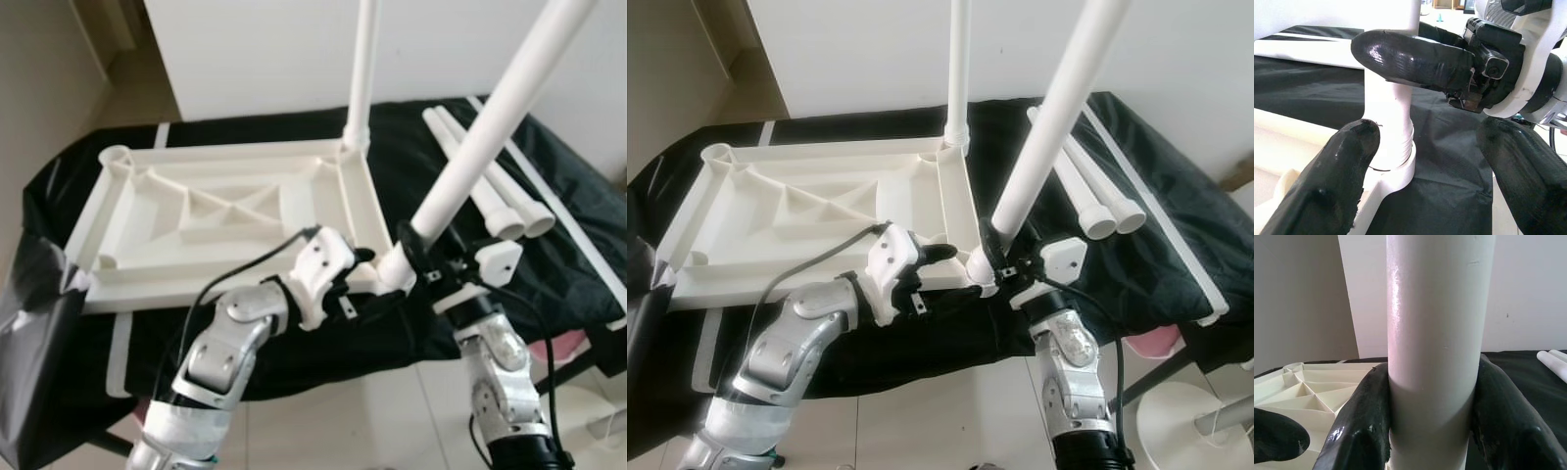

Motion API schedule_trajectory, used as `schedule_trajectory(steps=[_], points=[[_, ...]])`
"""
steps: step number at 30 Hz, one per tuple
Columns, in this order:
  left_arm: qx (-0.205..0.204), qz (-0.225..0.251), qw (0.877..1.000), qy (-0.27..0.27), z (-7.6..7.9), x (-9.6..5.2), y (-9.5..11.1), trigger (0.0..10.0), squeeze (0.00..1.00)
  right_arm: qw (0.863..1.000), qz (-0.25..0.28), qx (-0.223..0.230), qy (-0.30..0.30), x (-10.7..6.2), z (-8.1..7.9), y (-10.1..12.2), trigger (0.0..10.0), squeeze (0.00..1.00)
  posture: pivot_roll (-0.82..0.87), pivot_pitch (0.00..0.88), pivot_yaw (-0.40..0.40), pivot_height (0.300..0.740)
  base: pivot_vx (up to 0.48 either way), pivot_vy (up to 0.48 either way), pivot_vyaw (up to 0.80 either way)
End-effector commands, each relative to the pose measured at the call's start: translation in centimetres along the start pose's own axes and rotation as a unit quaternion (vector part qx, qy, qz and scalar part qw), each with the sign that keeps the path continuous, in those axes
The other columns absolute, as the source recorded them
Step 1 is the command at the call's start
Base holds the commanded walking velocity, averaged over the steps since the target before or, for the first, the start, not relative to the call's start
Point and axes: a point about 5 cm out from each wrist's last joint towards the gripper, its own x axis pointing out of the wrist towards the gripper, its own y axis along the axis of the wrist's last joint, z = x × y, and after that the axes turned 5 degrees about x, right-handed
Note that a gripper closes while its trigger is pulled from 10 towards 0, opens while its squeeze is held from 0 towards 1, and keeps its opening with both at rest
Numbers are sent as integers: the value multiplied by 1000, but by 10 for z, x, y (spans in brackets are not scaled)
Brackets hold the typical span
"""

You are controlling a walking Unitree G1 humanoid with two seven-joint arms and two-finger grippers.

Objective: Building children table

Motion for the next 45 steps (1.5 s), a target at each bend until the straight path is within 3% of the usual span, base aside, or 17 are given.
schedule_trajectory(steps=[1,4,12,25,32,45], points=[[1,-4,999,33,-3,-1,1,10000,0,996,-81,20,-20,-14,2,-29,10000,0,-57,97,39,740,0,0,0],[1,-4,999,32,-4,-1,2,10000,0,995,-93,-30,11,-9,-3,-28,10000,0,-60,98,42,740,0,0,0],[1,-3,1000,31,-4,0,3,10000,0,985,-127,-103,57,-8,-5,-36,10000,0,-63,97,40,740,0,0,0],[3,-3,999,36,-5,-1,4,10000,0,985,-147,-76,50,-8,-4,-43,10000,0,-62,95,33,740,0,0,0],[5,-3,999,37,-5,0,4,10000,0,986,-157,-49,12,-8,2,-46,10000,0,-62,95,31,740,0,0,0],[4,-3,999,38,-5,-1,4,10000,0,992,-124,-6,-3,-16,-1,-41,10000,0,-61,98,29,740,0,0,0]])
